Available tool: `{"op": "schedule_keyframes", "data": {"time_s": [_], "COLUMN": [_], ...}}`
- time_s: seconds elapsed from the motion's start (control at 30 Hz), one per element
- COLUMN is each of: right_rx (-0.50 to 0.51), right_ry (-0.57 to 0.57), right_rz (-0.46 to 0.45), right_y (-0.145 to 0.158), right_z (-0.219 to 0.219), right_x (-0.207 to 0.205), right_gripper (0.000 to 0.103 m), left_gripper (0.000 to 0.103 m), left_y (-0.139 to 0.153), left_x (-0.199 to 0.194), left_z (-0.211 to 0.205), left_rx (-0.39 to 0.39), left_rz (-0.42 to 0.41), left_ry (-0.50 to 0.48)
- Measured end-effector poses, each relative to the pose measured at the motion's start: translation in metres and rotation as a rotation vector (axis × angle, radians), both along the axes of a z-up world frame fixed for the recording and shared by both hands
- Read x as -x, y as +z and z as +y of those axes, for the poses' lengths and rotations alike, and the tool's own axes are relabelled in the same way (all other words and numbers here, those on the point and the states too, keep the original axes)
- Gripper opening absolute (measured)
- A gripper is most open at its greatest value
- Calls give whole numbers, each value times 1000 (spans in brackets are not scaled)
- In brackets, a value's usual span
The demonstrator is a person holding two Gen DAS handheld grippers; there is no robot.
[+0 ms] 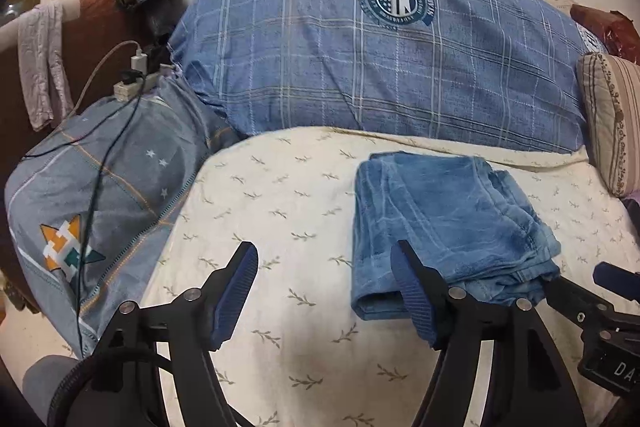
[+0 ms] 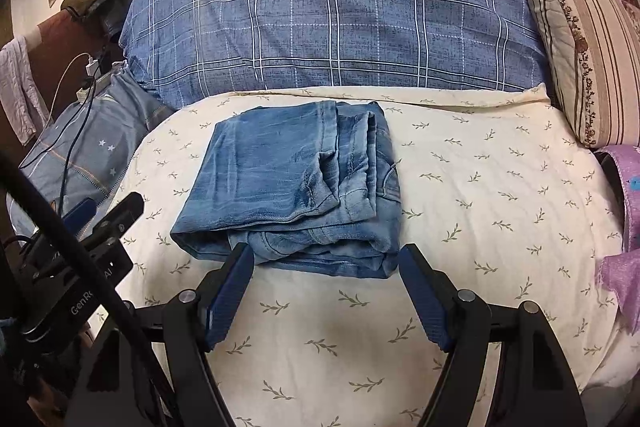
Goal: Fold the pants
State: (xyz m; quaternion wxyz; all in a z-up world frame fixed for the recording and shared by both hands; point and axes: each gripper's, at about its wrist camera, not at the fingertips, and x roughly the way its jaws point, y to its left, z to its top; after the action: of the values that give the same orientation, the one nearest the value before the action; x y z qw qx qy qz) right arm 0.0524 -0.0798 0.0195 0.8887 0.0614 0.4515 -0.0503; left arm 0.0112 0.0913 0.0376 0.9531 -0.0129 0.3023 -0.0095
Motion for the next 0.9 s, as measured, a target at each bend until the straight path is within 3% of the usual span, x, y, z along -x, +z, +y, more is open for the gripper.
{"op": "schedule_keyframes", "data": {"time_s": [0.3, 0.6, 0.9], "right_rx": [-4, -8, -5], "right_ry": [4, 2, 0], "right_rz": [3, 14, 10], "right_y": [-1, -5, -5], "right_z": [-2, -3, -2], "right_x": [-1, -2, -1], "right_gripper": [76, 76, 76], "left_gripper": [71, 72, 76], "left_y": [-1, 0, 6], "left_x": [11, 0, 11], "left_z": [-9, -6, -6], "left_rx": [6, -13, -7], "left_rz": [-30, 37, -14], "left_ry": [-30, -47, -34]}}
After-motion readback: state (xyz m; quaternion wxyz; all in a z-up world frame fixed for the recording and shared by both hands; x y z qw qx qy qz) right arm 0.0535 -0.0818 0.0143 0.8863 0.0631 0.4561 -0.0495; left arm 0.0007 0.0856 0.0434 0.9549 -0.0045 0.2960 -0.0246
